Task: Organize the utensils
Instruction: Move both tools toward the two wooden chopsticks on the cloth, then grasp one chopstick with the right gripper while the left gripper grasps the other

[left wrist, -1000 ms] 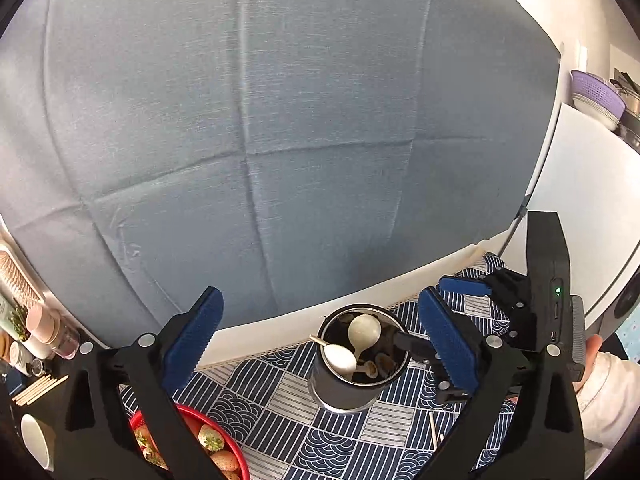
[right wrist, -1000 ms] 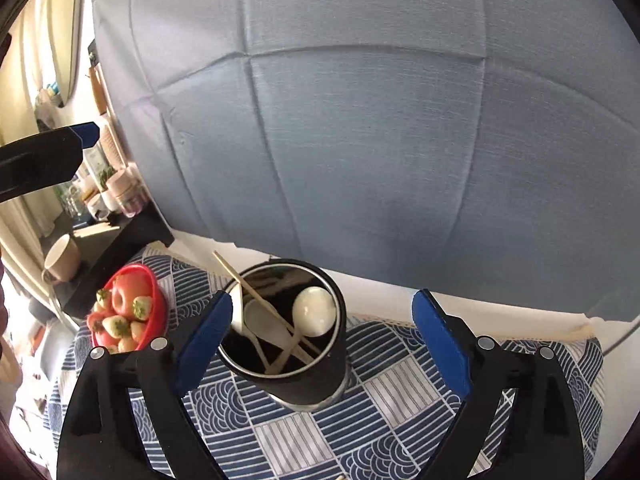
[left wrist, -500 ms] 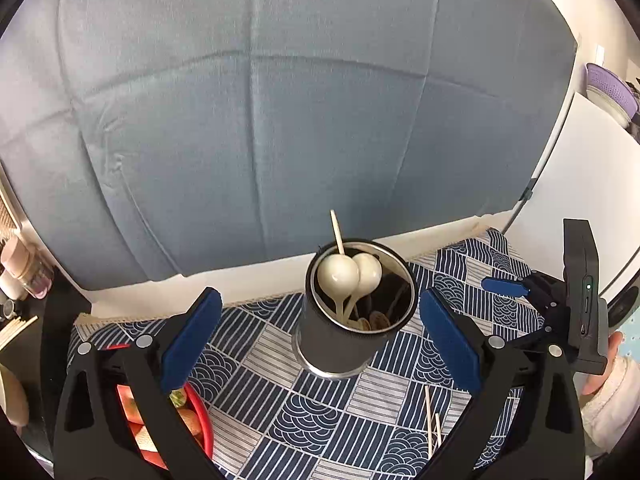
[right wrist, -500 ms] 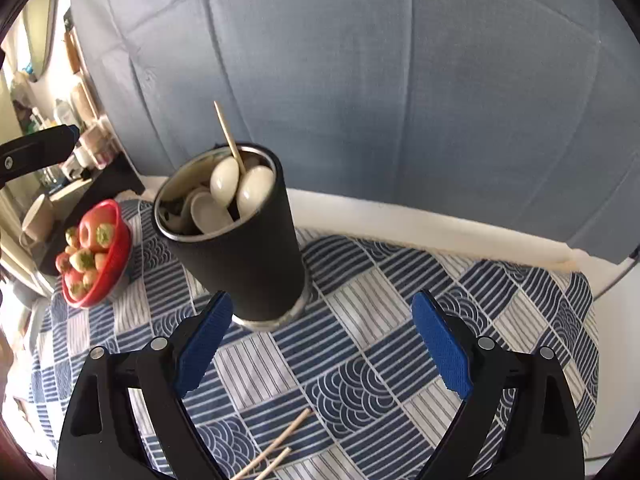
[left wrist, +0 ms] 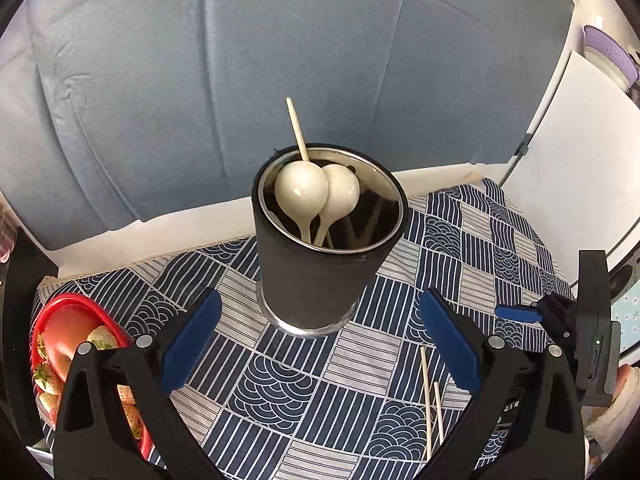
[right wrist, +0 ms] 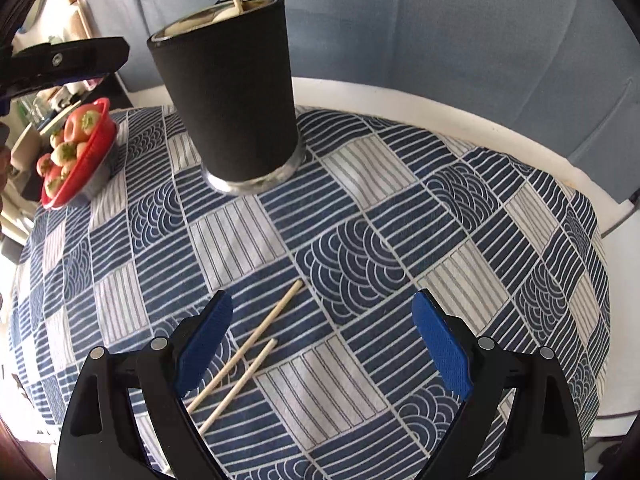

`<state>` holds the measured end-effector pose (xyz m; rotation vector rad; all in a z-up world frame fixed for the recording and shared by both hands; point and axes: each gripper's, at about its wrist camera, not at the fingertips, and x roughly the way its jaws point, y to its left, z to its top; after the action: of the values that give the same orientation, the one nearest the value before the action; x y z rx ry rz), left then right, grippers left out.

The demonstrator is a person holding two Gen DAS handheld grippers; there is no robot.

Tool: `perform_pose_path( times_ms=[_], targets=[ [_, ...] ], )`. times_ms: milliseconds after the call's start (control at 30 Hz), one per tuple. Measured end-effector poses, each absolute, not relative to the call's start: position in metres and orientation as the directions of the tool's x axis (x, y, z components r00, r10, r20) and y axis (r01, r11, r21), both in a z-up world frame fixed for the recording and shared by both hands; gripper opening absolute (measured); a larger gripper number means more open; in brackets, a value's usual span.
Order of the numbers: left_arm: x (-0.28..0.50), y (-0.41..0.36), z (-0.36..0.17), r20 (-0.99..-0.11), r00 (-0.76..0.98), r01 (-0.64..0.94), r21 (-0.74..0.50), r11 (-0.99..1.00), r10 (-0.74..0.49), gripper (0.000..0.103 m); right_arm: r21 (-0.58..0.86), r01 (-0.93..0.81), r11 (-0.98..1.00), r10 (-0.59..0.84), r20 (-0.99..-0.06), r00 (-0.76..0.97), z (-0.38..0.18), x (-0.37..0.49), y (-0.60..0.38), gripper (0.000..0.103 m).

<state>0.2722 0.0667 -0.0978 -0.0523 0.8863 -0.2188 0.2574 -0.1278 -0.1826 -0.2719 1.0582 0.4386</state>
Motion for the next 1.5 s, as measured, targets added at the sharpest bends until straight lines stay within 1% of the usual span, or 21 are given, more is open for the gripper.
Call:
perform_pose_path(
  times_ms=[500, 667, 900, 1000, 1033, 1100, 1133, 1200, 1233, 1267, 1300, 1333, 1433, 1500],
  targets=[
    [0.277, 0.025, -0.157, -0.826, 0.496, 0.266, -0.151, 0.952, -0.269, 0.097, 0.016, -0.482, 0.876, 0.188, -0.932, 0.311, -0.23, 0.21, -0.128, 0.087],
    [0.279, 0.009, -0.17, -0.846, 0.464, 0.306, -0.125, 0.944, -0.263, 0.097, 0.036, -0.483, 0.875, 0.197, -0.938, 0.286, -0.237, 0.2, -0.125, 0.087],
    [0.278, -0.001, -0.182, -0.867, 0.423, 0.323, -0.127, 0.938, -0.263, 0.097, 0.015, -0.501, 0.866, 0.168, -0.951, 0.26, -0.248, 0.192, -0.117, 0.086],
    [0.279, -0.005, -0.188, -0.877, 0.405, 0.327, -0.125, 0.937, -0.259, 0.097, -0.004, -0.499, 0.867, 0.139, -0.958, 0.25, -0.249, 0.193, -0.11, 0.084],
    [0.278, -0.006, -0.19, -0.879, 0.399, 0.328, -0.129, 0.936, -0.261, 0.097, -0.018, -0.51, 0.86, 0.13, -0.958, 0.254, -0.249, 0.192, -0.106, 0.082],
    [0.277, -0.007, -0.194, -0.884, 0.39, 0.325, -0.131, 0.937, -0.258, 0.097, -0.015, -0.532, 0.846, 0.141, -0.958, 0.251, -0.246, 0.189, -0.102, 0.068],
    [0.276, -0.007, -0.196, -0.888, 0.384, 0.322, -0.129, 0.938, -0.254, 0.097, -0.014, -0.544, 0.839, 0.147, -0.957, 0.252, -0.245, 0.188, -0.101, 0.063],
    [0.275, -0.009, -0.199, -0.895, 0.368, 0.32, -0.132, 0.938, -0.252, 0.097, -0.013, -0.565, 0.825, 0.156, -0.956, 0.249, -0.242, 0.185, -0.101, 0.042],
    [0.273, -0.01, -0.201, -0.899, 0.361, 0.323, -0.129, 0.937, -0.249, 0.097, -0.012, -0.566, 0.824, 0.156, -0.956, 0.248, -0.24, 0.184, -0.103, 0.035],
    [0.272, -0.012, -0.203, -0.902, 0.359, 0.329, -0.119, 0.937, -0.241, 0.097, -0.01, -0.565, 0.825, 0.157, -0.956, 0.246, -0.239, 0.185, -0.106, 0.018],
    [0.27, -0.014, -0.204, -0.905, 0.359, 0.331, -0.104, 0.938, -0.227, 0.097, -0.011, -0.564, 0.825, 0.155, -0.957, 0.245, -0.239, 0.186, -0.109, 0.008],
    [0.268, -0.015, -0.204, -0.91, 0.356, 0.323, -0.093, 0.942, -0.212, 0.097, -0.003, -0.568, 0.823, 0.159, -0.959, 0.236, -0.238, 0.188, -0.113, 0.005],
    [0.259, -0.02, -0.202, -0.912, 0.342, 0.331, -0.108, 0.937, -0.227, 0.097, 0.029, -0.564, 0.825, 0.172, -0.964, 0.201, -0.238, 0.194, -0.127, 0.004],
    [0.254, -0.025, -0.204, -0.92, 0.332, 0.36, -0.083, 0.929, -0.211, 0.093, 0.039, -0.55, 0.834, 0.175, -0.965, 0.197, -0.237, 0.198, -0.137, 0.005]
  ],
)
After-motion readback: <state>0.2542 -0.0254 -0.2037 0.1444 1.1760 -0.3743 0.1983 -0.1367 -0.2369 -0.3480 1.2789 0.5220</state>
